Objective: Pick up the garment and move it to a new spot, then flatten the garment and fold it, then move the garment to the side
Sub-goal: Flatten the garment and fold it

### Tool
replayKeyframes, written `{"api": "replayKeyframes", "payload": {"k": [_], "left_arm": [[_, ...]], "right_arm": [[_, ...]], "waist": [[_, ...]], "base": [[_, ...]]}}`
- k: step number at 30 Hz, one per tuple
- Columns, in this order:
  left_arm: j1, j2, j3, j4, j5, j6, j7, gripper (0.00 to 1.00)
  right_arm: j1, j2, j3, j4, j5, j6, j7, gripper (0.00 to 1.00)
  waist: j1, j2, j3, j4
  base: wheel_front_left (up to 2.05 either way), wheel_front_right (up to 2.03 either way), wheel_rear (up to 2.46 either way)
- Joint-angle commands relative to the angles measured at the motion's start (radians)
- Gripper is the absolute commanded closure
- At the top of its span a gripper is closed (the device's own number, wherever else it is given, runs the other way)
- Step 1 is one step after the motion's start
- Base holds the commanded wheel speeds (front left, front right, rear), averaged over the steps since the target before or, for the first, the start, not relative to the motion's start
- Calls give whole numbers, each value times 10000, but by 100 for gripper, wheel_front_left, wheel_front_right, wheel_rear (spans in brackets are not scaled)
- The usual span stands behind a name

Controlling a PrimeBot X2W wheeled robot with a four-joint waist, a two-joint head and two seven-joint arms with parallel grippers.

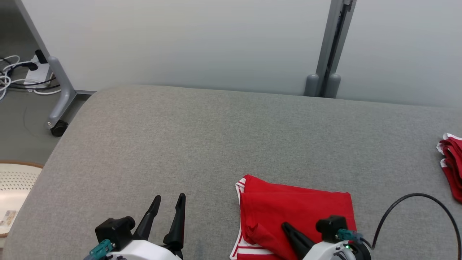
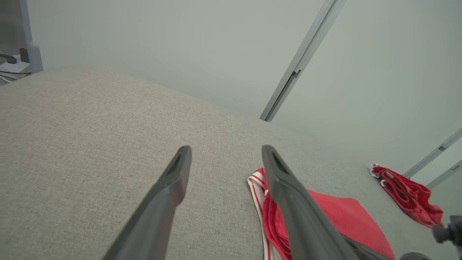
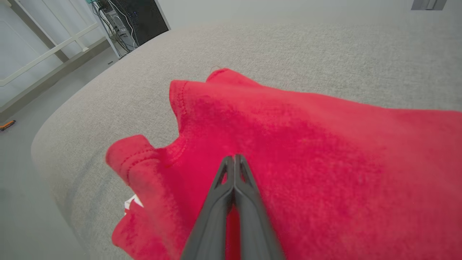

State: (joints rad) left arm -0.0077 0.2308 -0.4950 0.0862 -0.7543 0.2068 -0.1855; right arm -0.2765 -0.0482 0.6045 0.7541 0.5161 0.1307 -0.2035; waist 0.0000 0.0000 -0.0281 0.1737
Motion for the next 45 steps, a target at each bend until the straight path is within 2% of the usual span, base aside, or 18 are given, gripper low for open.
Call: {"api": "replayKeyframes", "payload": {"k": [1,9,15,21,25,27,28,29,31,35,38,45], "left_arm": [[-179,40,37,-23,16,26,-27,0],[-189,86,81,-2,-38,36,-72,0],[-123,123,149,-35,-98,86,-112,0],[-68,144,209,-57,-94,128,-198,0],[-206,147,182,-10,35,73,-288,0],[-286,103,192,18,80,69,-356,0],[-320,115,190,33,154,79,-403,0],[-320,115,190,33,154,79,-403,0],[-382,141,139,137,389,127,-482,0],[-483,-16,185,384,609,151,-628,0],[-434,-114,203,570,738,105,-704,0],[-195,-271,299,957,1192,106,-786,0]], "right_arm": [[91,-55,196,32,162,3,50,100],[101,-60,1983,-226,894,3,270,100],[-50,-60,2716,-106,963,3,209,100],[-501,-60,2410,-261,844,3,-406,100],[-764,-61,1280,-503,242,3,-614,98],[-750,-60,385,-898,-303,3,-623,63],[-602,-58,-103,-1148,-548,3,-622,53],[-602,-58,-103,-1148,-548,3,-622,53],[-204,-61,-1089,-1762,-1106,3,-617,0],[704,-49,-2906,-3143,-2060,3,-621,0],[1437,-57,-3819,-3988,-2593,3,-622,0],[2775,-48,-5142,-5224,-3008,3,-622,0]], "waist": [[0,0,-20,181],[0,0,-68,585],[0,0,-92,583],[0,0,-134,293],[0,0,-217,28],[0,0,-266,-109],[0,0,-295,-175],[0,0,-295,-175],[0,0,-359,-290],[0,0,-490,-491],[0,0,-574,-674],[0,0,-666,-977]], "base": [[0,0,0],[0,0,0],[0,0,0],[0,0,0],[0,0,0],[0,0,0],[0,0,0],[0,0,0],[0,0,0],[0,0,0],[0,0,0],[0,0,0]]}}
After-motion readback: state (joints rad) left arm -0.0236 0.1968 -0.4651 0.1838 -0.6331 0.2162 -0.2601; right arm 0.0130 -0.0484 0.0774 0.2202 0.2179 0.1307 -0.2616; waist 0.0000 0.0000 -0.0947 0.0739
